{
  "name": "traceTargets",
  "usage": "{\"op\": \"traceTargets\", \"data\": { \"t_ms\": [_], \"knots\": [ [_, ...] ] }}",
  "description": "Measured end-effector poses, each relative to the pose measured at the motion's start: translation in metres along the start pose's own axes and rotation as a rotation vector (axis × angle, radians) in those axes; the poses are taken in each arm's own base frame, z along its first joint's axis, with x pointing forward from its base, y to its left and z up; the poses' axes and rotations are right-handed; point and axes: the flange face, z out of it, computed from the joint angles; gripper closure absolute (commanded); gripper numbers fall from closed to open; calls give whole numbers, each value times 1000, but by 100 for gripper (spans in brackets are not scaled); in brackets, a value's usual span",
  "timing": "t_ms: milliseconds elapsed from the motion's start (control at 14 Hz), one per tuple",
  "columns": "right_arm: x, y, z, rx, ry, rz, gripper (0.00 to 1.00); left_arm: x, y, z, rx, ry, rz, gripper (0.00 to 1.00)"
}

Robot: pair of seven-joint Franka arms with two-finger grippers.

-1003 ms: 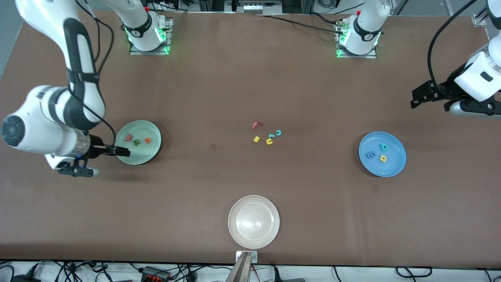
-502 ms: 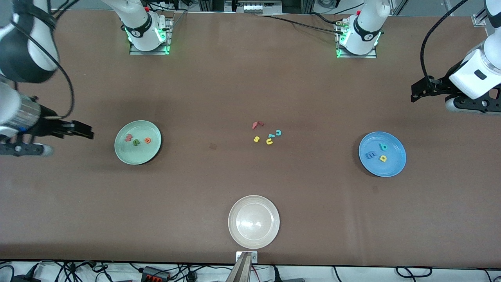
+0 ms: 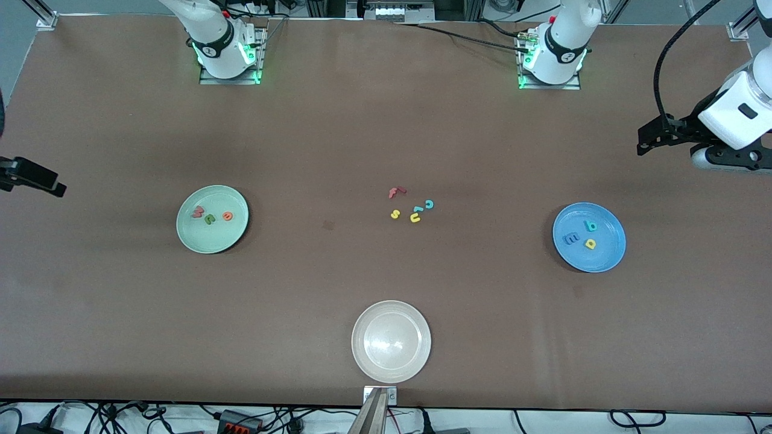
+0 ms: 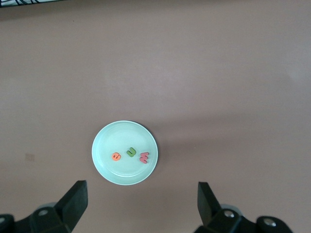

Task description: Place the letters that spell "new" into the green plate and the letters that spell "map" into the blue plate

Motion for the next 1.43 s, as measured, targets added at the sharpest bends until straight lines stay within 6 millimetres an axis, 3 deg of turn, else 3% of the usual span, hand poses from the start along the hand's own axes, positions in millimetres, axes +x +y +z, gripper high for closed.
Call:
{"op": "traceTargets", "data": {
  "t_ms": [358, 645, 1075, 1433],
  "knots": [
    [-13, -6, -15, 3, -10, -15, 0, 2, -2, -2, 1, 21, 37, 0],
    [-27, -1, -8, -28, -66, -25, 0, 6, -15, 1, 2, 43, 53, 0],
    [-67, -2, 0, -25, -58, -32, 0, 7, -14, 1, -5, 50, 47, 0],
    [-73, -3, -1, -26, -57, -36, 0, 7, -14, 1, -5, 51, 47, 0]
  ]
}}
